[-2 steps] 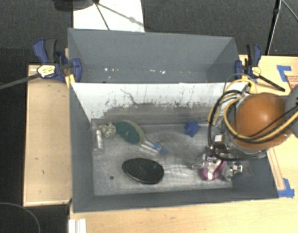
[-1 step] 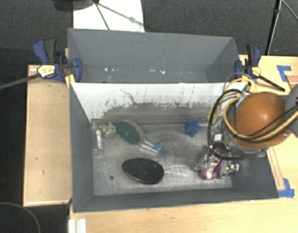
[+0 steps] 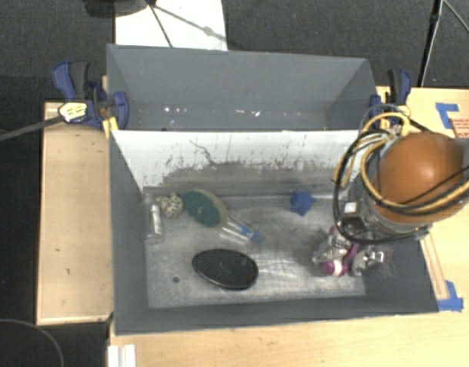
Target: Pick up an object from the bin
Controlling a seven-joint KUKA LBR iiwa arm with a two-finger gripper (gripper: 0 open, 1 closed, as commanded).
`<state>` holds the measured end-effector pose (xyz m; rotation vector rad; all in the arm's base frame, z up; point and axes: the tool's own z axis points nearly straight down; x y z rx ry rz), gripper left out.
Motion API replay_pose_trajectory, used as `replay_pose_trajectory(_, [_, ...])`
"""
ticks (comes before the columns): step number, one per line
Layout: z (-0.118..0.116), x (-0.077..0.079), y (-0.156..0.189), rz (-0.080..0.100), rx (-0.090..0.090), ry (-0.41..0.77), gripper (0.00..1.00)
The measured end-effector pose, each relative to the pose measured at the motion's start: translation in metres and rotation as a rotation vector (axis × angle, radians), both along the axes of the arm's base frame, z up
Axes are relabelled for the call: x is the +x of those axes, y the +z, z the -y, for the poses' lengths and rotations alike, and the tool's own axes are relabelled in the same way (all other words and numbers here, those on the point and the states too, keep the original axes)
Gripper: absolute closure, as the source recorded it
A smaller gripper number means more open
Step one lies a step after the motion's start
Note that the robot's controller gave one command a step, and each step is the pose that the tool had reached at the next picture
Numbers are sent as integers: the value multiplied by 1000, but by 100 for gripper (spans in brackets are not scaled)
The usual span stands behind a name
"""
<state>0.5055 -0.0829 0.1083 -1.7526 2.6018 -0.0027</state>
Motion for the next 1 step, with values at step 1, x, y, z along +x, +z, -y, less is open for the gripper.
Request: replay_pose_trajectory(1, [0,2,85,4,-1,-5,100])
